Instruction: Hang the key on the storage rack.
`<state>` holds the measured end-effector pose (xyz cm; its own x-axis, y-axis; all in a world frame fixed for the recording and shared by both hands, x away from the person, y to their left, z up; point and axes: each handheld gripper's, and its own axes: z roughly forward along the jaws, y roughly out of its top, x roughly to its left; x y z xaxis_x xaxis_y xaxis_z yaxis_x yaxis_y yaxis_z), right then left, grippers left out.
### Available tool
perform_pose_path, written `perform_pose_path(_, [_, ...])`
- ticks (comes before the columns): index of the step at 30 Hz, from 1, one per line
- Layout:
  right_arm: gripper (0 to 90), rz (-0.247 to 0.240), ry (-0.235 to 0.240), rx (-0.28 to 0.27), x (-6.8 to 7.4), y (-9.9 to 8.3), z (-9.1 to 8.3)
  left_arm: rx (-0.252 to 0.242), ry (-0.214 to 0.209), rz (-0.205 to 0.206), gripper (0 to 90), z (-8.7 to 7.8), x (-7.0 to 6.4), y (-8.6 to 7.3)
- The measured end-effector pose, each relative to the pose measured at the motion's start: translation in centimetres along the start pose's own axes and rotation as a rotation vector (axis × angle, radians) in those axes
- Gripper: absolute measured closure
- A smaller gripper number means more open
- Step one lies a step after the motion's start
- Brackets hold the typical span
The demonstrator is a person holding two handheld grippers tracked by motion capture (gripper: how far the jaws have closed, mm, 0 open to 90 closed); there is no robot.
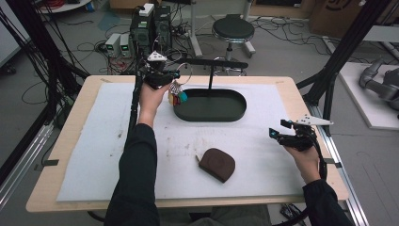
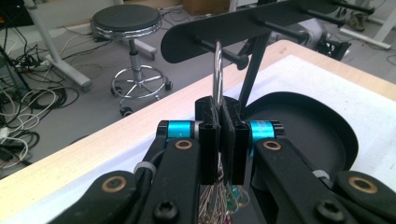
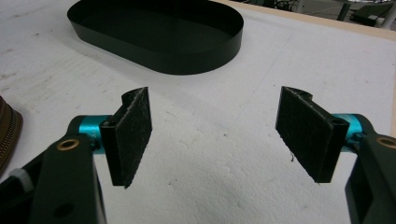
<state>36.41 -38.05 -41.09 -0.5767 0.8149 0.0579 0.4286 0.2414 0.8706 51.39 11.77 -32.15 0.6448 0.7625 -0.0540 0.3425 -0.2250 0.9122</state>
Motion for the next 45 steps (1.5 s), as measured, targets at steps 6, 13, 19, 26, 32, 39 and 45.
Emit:
perform_pose_path(6, [27.5, -0.001, 0.001, 0.002, 0.0, 0.0, 0.0, 0.008, 0.008, 0.004, 86.0, 0.1, -0.1, -0.1])
perform_pose_path(13, [27.4, 0.002, 0.003, 0.003, 0.0, 0.0, 0.0, 0.012, 0.015, 0.004, 85.8, 0.1, -0.1, -0.1])
perform_pose_path(19, [27.5, 0.001, 0.001, 0.000, 0.0, 0.0, 0.0, -0.006, 0.045, 0.000, 73.8, -0.6, -0.1, 0.1])
perform_pose_path(26, [27.4, 0.001, 0.004, 0.004, 0.1, 0.0, 0.1, -0.011, 0.068, 0.040, 49.4, -2.4, -1.5, -0.3])
perform_pose_path(32, [27.5, -0.004, 0.000, 0.006, 0.1, 0.0, 0.1, -0.073, 0.023, 0.070, 43.4, -5.3, -3.1, -2.2])
perform_pose_path(39, [27.4, -0.008, -0.002, 0.005, 0.2, 0.0, 0.2, -0.085, -0.026, 0.079, 34.9, -8.9, -5.0, -5.2])
perform_pose_path(45, [27.5, -0.010, -0.005, 0.010, 0.2, 0.0, 0.4, -0.081, -0.009, 0.100, 30.5, -11.7, -6.3, -8.0])
